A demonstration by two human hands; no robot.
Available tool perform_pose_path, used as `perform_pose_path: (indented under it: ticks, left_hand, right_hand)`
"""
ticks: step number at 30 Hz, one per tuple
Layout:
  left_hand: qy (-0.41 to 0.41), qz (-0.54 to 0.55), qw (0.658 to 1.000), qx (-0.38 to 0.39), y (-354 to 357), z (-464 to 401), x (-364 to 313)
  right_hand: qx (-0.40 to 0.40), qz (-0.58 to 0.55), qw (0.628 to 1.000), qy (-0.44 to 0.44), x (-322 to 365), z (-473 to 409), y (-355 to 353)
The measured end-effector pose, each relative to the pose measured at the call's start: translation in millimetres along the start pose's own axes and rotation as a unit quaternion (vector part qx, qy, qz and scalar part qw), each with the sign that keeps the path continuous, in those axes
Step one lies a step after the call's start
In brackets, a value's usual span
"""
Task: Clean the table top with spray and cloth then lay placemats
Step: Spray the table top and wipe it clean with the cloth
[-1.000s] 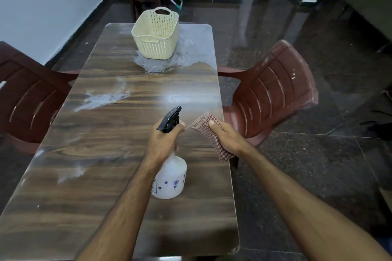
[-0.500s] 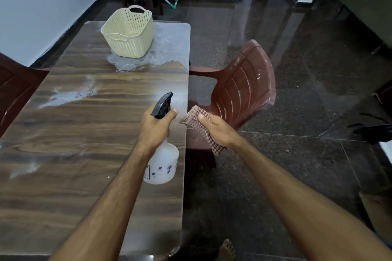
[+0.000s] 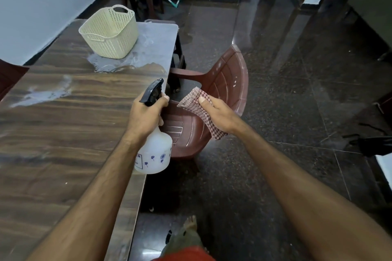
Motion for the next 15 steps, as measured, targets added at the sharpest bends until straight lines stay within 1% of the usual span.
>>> perform_pose_path:
  ticks: [3, 8, 11, 15]
  left_hand:
    - [0.014, 0.009, 1.000, -0.006, 16, -21, -12]
    - [0.018, 0.015, 1.000, -0.019, 49, -67, -28]
    - [0.016, 0.021, 0.999, -0.026, 69, -98, -35]
    - [0.002, 0.042, 0.999, -0.032, 91, -135, -47]
  right_hand:
    - [-0.013, 0.003, 1.000, -0.019, 9, -18, -26]
    - [-0.009, 0.018, 0.999, -0.036, 26, -59, -75]
    - [-0.009, 0.012, 1.000, -0.023, 27, -89, -105]
    - [-0.009, 0.038, 0.999, -0.011, 25, -122, -137]
Point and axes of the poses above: each hand's wrist, its own z-axis away from the middle knuckle, its own y-axis out of the palm, x = y × z, the point moved 8 cm from there along -z, towards the middle knuckle, and after that the axes turned 10 degrees about -z, right-handed, at the moved point
